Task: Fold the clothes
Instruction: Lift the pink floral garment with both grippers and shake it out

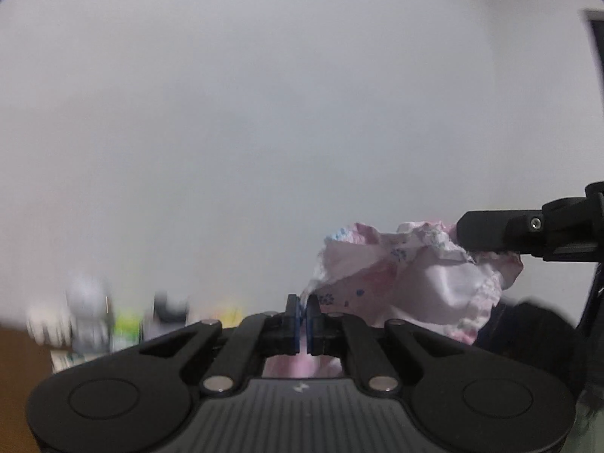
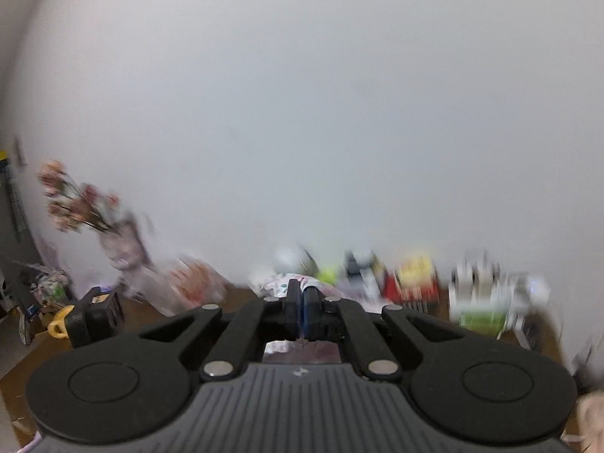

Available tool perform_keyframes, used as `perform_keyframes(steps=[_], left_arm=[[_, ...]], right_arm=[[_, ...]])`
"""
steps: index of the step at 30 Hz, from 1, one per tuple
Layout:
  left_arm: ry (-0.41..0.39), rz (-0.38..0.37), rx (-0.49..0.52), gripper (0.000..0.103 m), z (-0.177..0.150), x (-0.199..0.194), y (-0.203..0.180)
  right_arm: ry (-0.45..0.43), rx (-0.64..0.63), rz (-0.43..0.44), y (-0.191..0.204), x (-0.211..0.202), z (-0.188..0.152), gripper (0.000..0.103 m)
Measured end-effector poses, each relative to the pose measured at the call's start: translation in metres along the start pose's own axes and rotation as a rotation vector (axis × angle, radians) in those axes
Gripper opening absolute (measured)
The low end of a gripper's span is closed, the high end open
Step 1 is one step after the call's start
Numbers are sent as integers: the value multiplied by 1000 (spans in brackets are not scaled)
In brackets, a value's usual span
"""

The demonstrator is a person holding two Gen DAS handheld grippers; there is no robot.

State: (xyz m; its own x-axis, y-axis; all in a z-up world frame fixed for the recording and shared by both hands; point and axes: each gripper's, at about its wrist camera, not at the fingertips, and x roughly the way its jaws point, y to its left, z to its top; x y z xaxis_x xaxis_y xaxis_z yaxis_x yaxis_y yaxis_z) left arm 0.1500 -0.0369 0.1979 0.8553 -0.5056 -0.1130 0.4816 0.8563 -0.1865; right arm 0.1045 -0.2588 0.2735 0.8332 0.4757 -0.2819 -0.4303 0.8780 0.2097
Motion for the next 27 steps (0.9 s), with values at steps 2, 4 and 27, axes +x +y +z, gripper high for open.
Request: perform_keyframes(steps=[2,4,27], left_arm=[[-93,-18,41,2,27,-48,-23],[-161,-36,46,2,47,-91,-40],[-289,180,233,2,121,-207,-84]], right_arm=[[-68,-67,26,32,-49,15,1],[-137,-125,54,65,-97,28,1],[-316,-197,77,133,-192,98,1]])
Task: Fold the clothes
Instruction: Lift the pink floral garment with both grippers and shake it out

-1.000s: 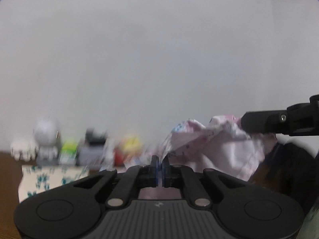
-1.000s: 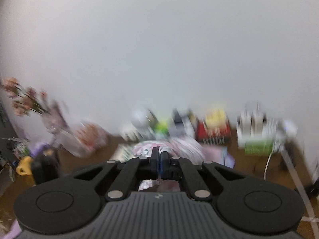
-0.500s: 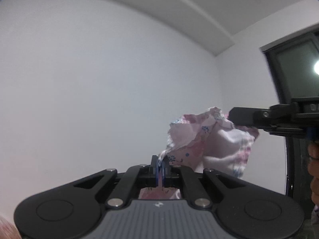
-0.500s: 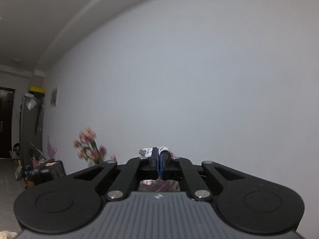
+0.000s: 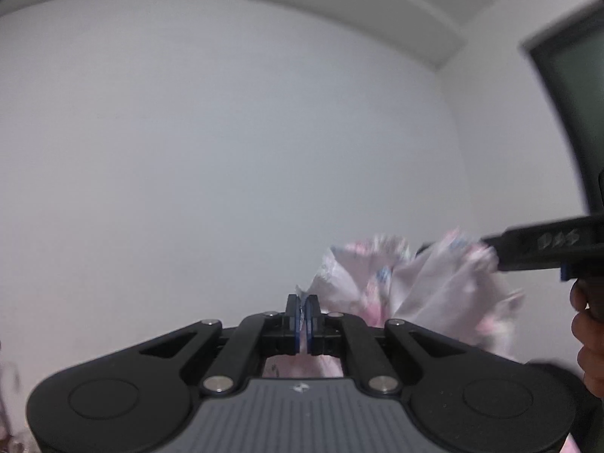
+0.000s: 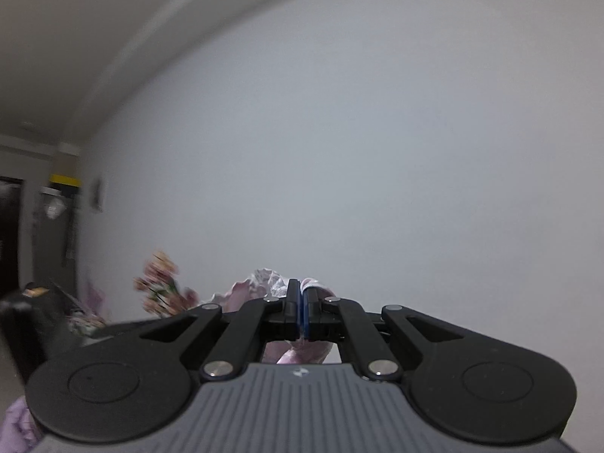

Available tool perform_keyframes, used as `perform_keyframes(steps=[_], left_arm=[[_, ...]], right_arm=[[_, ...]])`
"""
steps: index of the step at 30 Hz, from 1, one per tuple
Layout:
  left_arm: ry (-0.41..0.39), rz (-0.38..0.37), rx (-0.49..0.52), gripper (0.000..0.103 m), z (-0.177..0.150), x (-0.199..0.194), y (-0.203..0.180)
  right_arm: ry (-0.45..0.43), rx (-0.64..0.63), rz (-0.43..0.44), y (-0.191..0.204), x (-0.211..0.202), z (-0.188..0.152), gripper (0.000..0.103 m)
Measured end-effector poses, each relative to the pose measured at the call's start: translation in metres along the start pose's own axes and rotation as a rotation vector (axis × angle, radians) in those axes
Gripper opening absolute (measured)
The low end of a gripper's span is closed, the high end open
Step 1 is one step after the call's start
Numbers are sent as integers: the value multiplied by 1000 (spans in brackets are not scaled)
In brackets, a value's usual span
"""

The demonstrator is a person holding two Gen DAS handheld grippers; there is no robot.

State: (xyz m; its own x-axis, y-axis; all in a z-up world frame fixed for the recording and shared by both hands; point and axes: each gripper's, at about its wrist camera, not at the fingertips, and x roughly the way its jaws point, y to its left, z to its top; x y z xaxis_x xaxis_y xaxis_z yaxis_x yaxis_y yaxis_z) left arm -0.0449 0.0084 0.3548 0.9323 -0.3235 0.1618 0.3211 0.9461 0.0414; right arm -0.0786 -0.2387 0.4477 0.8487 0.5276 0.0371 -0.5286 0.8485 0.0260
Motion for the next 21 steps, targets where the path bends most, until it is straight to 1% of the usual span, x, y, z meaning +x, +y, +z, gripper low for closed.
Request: perform_keyframes(steps=[1,2,3,4,5,6,7,8,9,10,11,12,13,15,16,17,18,19,20,21], left_arm=[[52,18,6,2,-14,23,2],[104,37,13,8,-28,45,3],[155,55,19,17,-42,68,5],[207,73,25,24,-56,90,7],[264,70,21,33,-73,102,10],[322,66,17,38,-91,115,13],[387,48,13,40,-114,121,16],[434,31,12,46,-135,122,19],[467,19,10,55,-151,119,22],[506,8,6,59,-174,110,25],[528,1,-1,66,-188,100,27],[556,-9,-4,71,-206,86,27],[583,-19,-8,72,-223,73,28],[633,-34,-28,76,-261,31,32],[657,-41,-38,77,-280,10,33],[670,-49,-43,80,-295,-9,32],[683,-66,-45,82,-299,-27,30],[714,-70,-39,82,-310,-44,30],[737,-50,-28,82,-306,-53,29],[749,-21,-20,82,-317,-55,28]], right_arm=[[36,20,-35,-17,21,-9,1],[79,41,-78,-35,44,-22,1],[130,59,-124,-53,70,-35,1],[203,75,-175,-73,95,-56,2],[293,89,-229,-93,120,-83,5],[383,103,-283,-113,144,-111,9],[475,110,-333,-129,163,-137,11],[543,101,-353,-136,170,-159,15],[593,83,-351,-138,172,-179,19],[644,66,-349,-140,174,-199,25],[673,50,-329,-138,169,-215,41],[686,36,-295,-133,158,-227,52],[697,27,-261,-121,144,-237,53],[717,18,-189,-90,111,-254,55],[728,15,-152,-72,96,-265,57],[741,13,-116,-51,83,-279,61],[753,11,-79,-30,70,-293,63],[759,0,-56,-16,57,-310,65],[762,-24,-49,-4,42,-327,69],[764,-46,-64,9,31,-345,70]])
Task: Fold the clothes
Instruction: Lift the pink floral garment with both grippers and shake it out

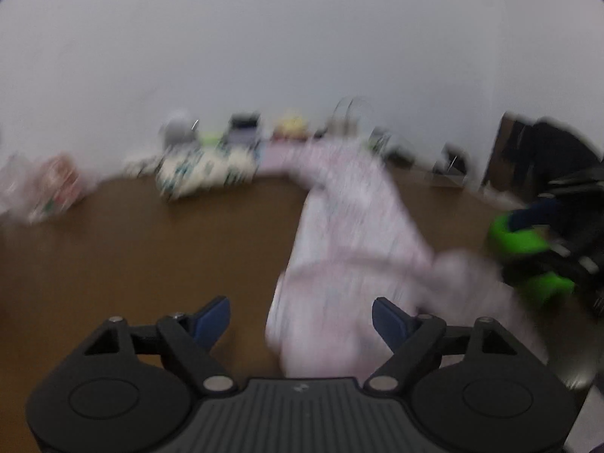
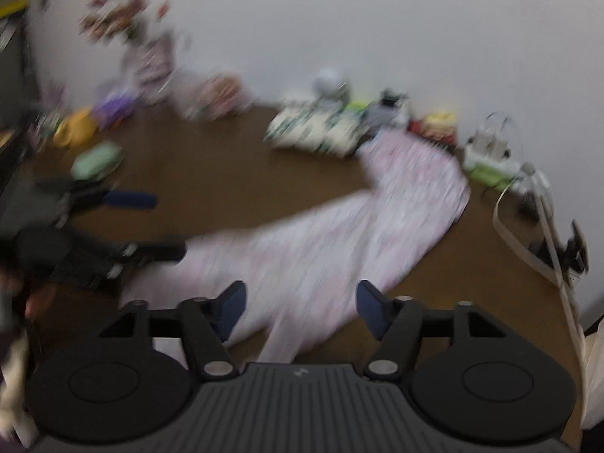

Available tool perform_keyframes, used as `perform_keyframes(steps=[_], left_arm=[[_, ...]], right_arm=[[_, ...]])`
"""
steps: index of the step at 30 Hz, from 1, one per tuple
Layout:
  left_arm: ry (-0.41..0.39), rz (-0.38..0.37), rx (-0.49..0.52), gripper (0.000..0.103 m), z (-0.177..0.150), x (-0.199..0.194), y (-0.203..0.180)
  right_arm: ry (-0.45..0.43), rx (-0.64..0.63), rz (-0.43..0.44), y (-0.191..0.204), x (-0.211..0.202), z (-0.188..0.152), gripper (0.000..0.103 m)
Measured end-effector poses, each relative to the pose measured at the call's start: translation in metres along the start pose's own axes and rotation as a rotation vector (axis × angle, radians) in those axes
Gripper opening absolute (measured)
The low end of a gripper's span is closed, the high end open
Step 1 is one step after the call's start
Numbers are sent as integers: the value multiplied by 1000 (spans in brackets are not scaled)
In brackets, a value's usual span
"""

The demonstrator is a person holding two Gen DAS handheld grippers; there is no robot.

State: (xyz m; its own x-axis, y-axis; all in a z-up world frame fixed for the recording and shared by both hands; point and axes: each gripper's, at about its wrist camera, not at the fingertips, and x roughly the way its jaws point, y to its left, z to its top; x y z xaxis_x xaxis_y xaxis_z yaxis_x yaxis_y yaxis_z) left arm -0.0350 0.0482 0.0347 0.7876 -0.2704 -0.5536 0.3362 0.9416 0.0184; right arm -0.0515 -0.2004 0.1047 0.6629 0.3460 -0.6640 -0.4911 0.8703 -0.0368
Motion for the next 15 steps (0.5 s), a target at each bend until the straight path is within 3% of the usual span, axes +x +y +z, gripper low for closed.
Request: perform_keyframes(steps=[3,7,8,9,10,11,13,15], left_arm=[[18,36,-73,82,-13,7,8],[68,-86,-232,73,-16,12,27],[72,-121,-239,52,-16,13,28],[80,-128,-241,23,-13,12,25],[79,-108,-230,11,-13,9,22],[77,-89,-219,5,-13,6,20],[70,-61,-198,5,-15,-5,16],[91,-101,-186,5,-22,-21,11]], right_arm=[[21,51,-41,21,6,-46,70],[-9,171,59,21,14,-62,70],[-15,190,75,20,20,-63,64],[-17,192,68,21,28,-66,35],[-19,187,48,21,35,-70,13],[-24,184,15,21,35,-72,2],[-78,223,-37,10,16,-71,2],[-137,273,-76,-8,-7,-69,2]])
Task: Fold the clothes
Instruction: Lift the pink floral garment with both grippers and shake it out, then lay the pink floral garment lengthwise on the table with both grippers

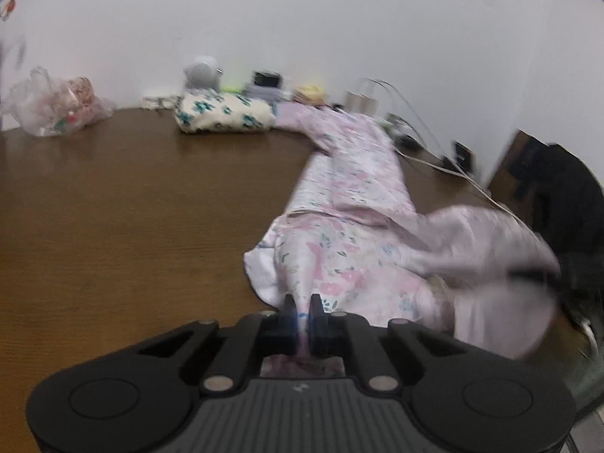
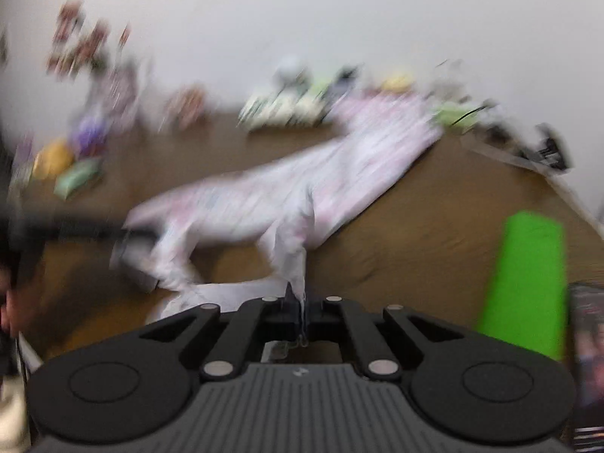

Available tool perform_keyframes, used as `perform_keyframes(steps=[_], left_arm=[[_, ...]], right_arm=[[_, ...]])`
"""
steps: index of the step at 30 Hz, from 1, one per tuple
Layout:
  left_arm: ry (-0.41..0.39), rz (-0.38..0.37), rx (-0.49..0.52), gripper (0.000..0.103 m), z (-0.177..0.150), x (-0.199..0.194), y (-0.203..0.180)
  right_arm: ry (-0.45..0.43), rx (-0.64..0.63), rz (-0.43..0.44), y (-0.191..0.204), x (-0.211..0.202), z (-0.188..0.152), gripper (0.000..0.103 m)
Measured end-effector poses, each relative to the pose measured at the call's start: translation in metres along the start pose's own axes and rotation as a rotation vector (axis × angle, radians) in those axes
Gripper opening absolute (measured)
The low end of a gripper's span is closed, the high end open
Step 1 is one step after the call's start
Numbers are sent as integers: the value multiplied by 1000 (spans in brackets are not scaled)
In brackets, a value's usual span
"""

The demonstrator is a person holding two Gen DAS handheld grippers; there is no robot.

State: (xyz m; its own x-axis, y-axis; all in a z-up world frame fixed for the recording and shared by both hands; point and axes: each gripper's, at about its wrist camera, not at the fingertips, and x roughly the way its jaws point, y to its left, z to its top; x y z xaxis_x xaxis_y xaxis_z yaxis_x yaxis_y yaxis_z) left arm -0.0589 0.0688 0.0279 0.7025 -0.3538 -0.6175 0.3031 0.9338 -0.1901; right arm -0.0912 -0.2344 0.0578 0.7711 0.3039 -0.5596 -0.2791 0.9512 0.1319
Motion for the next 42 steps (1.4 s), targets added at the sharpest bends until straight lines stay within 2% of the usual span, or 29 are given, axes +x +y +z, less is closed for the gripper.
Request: perform_keyframes(steps=[1,2,4,5,6,7,8,9,11,13,15,16,19,20,21,23,24,28,30,31,32,33,35,38,42], left_arm=[[22,-52,30,5,-7,-13,-6],[23,-74,60,10,-10,-23,-12],[3,-86,128,21,-11,-44,-24],[-29,-61,151,42,-5,-51,-27],[-61,-37,174,64,1,-57,-30],[-78,-38,211,69,9,-55,-32],[-94,-38,249,71,17,-53,-35],[-110,-39,287,71,26,-51,-37],[-78,-34,383,70,36,-22,-53],[-17,-2,477,59,44,19,-69],[44,34,517,30,45,53,-76],[69,35,518,27,44,63,-77],[106,-1,531,30,37,73,-72],[108,6,513,36,33,69,-68],[109,13,494,48,29,65,-63],[89,10,405,66,17,45,-47],[71,-9,348,71,9,32,-39],[46,-151,94,76,-27,-9,-7],[41,-198,50,80,-45,-23,-3],[31,-194,53,80,-49,-25,-5],[22,-190,56,80,-53,-26,-7],[13,-186,59,78,-58,-28,-9],[-5,-178,64,75,-66,-31,-12],[-1,-212,1,66,-65,-36,2],[-22,-197,-22,41,-72,-43,12]], right_arm=[[-16,14,-16,-8,-9,3,2],[-9,14,-29,-15,-15,3,2],[67,-37,-45,-23,-21,-3,3],[83,-67,-62,-22,-24,-5,8],[75,-88,-83,-21,-28,-6,19],[68,-108,-105,-20,-33,-7,29],[43,-129,-113,-17,-37,-5,47],[5,-148,-110,-14,-41,0,49],[-47,-211,-98,-2,-36,10,49],[-44,-291,-70,12,-14,20,49],[6,-372,-53,27,19,24,48],[21,-405,-53,32,33,24,47],[81,-446,-92,40,55,19,48],[89,-445,-92,38,50,16,52],[95,-439,-88,35,44,13,61],[103,-391,-52,23,26,4,71],[107,-362,-31,16,16,-1,71],[127,-236,39,-8,-9,-18,70],[138,-210,43,-12,-11,-23,64],[140,-203,51,-14,-11,-24,60],[142,-195,65,-14,-11,-24,49],[146,-186,78,-14,-10,-24,46],[153,-174,93,-14,-9,-25,44],[151,-183,89,-10,-15,-29,43],[135,-161,105,-9,-24,-35,41]])
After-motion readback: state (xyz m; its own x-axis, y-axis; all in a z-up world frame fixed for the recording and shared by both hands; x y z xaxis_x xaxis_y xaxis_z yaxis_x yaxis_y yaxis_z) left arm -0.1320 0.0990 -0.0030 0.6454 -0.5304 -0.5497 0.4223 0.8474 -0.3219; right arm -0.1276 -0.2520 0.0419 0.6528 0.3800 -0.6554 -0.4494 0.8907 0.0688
